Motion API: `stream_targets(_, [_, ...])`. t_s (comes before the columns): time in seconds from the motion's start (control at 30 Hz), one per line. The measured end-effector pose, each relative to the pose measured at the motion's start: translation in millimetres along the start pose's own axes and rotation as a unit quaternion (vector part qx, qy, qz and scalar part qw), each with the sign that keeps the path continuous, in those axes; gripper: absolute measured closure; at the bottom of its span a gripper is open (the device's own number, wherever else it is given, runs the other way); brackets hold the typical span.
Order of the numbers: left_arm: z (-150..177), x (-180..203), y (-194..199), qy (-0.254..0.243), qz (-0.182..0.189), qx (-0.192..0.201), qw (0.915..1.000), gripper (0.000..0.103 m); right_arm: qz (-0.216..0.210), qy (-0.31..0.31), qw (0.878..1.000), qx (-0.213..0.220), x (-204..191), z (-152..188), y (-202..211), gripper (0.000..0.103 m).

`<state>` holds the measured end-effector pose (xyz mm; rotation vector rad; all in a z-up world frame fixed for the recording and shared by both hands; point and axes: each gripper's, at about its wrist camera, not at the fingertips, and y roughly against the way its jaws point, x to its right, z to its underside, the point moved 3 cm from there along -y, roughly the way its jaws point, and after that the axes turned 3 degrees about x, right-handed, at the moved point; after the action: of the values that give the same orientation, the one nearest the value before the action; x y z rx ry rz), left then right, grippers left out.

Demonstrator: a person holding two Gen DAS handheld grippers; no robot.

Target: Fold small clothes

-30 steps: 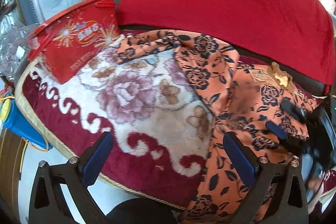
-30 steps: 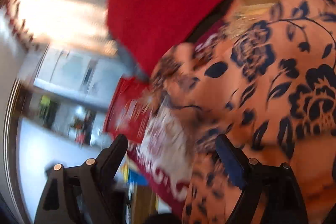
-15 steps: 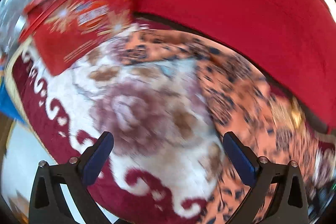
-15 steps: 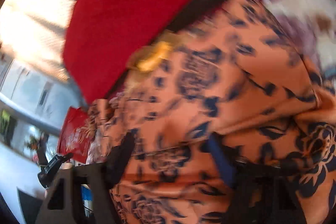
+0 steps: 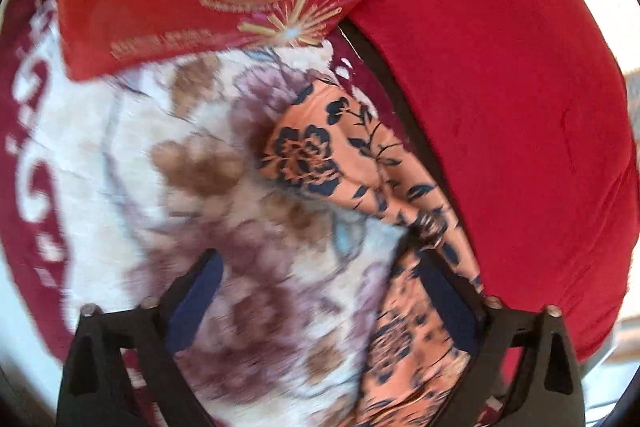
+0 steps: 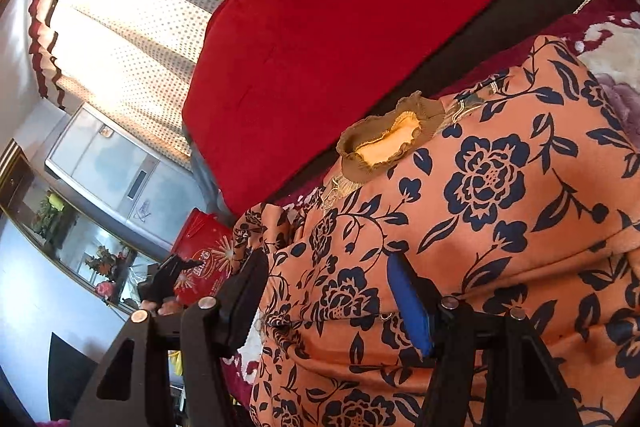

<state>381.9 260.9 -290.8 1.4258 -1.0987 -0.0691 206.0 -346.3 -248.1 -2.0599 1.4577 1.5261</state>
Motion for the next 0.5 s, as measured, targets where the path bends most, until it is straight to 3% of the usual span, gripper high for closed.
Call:
stream_targets(0.03, [-1.7, 1.0, -7.5, 0.014, 0.011, -0.005, 0.9998, 0.016, 0.000, 0.000, 1.000, 0.001, 0.5, -0.4, -1.0, 0.038])
stream_targets(0.17, [-4.1, 7.2, -35.3, 0.035, 0.018, -0.020, 0.9990, 0.016, -0.002, -0.011, 1.000, -0.001, 6.2, 0.3, -8.7, 0.038])
stream_targets(0.33, [-14.8, 11.6, -60.4, 0.069, 0.033, -0.008, 0.9970, 0.020, 0.004, -0.013, 1.000, -0.012, 10.3, 4.3, -18.0, 0.038])
stream_targets(0.5, [-28.1, 0.4, -77.7, 0.106, 0.049, 0.024, 0.9929, 0.036, 0.010, -0.021, 1.000, -0.003, 18.9, 2.2, -15.6, 0.038])
